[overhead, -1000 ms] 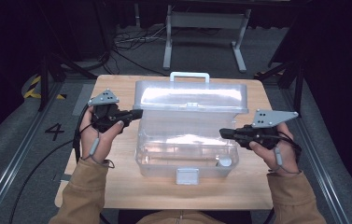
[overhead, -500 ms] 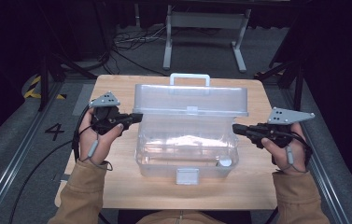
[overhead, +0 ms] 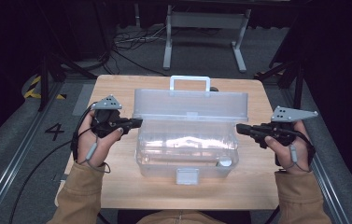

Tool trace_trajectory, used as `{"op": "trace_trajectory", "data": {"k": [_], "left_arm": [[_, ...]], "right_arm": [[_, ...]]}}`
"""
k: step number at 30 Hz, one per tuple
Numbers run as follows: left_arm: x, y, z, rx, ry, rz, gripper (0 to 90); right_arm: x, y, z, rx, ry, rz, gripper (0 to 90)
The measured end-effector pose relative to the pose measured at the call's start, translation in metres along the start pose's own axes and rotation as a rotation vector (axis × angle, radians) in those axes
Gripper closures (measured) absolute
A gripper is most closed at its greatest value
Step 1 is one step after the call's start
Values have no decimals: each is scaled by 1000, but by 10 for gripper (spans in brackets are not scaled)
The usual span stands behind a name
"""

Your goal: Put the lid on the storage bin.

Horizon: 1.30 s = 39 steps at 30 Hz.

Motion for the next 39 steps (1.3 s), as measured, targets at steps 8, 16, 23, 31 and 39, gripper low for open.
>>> {"op": "trace_trajectory", "data": {"k": [8, 16, 23, 31, 39], "left_arm": [[-2, 0, 2, 39, 14, 0, 897], [-4, 1, 5, 80, 17, 14, 897], [-6, 2, 7, 118, 24, 14, 897], [-7, 2, 9, 163, 7, 31, 897], [-7, 2, 12, 195, -18, 45, 897]], "right_arm": [[-1, 0, 3, 33, 19, -11, 900], [-2, 0, 5, 58, 27, -18, 900], [-2, 0, 6, 85, 31, -24, 900], [-1, 2, 9, 135, 43, -32, 900], [0, 1, 11, 174, 50, -40, 900]]}}
Point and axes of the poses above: each handheld gripper's, and its own axes: y roughly forward along the jaws, z roughly out of its underside, x roughly to its left, the point moved 4 cm from there along y, roughly forward along the jaws, and after that the axes turned 10 degrees about x, right-handed, at the moved point
